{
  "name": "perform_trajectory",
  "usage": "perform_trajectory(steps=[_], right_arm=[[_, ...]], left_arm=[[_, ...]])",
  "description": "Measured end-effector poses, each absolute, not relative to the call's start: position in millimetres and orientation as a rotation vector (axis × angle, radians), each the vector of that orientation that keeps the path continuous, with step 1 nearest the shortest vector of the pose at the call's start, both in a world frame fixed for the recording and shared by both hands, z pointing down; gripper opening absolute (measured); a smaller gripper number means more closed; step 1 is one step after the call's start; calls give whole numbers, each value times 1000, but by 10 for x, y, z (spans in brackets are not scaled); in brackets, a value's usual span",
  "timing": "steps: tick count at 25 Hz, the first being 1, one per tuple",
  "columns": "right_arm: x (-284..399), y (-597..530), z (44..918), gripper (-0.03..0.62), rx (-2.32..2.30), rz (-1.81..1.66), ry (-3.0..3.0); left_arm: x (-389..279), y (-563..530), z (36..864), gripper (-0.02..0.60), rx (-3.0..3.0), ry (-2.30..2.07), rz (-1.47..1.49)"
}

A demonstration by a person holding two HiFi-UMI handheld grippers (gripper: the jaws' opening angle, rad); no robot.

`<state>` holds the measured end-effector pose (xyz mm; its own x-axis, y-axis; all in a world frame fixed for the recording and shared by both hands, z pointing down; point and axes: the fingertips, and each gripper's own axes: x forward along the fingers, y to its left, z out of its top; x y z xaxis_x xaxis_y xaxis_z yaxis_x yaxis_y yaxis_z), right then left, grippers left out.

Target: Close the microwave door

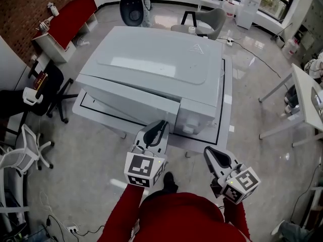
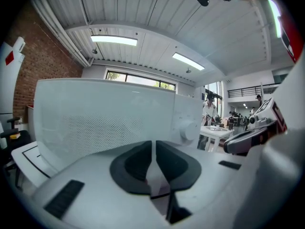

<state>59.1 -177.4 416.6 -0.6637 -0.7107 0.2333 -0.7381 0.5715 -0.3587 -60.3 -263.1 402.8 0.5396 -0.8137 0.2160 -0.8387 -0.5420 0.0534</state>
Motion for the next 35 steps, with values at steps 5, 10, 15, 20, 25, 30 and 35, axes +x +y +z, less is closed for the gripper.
perform_trajectory(steps=[5, 10, 15, 20, 25, 30, 35], right_arm=[[580, -1800, 4171, 14, 1244, 675, -2732], [574, -1833, 4167, 14, 1231, 665, -2740], [574, -1811, 4182, 15, 1224, 687, -2736], [562, -1809, 4191, 15, 1214, 684, -2738], [519, -1798, 4202, 15, 1199, 684, -2744], [480, -1797, 4188, 15, 1191, 676, -2752], [506, -1761, 4215, 15, 1204, 689, -2732]], left_arm=[[-579, -2708, 4026, 40, 2601, -1434, 239], [-575, -2721, 4025, 38, 2595, -1441, 237], [-576, -2710, 4020, 37, 2582, -1442, 234], [-577, -2721, 4016, 37, 2563, -1454, 229], [-561, -2723, 4012, 35, 2582, -1461, 255], [-532, -2796, 4019, 32, 2568, -1458, 261], [-543, -2803, 4028, 26, 2560, -1439, 241]])
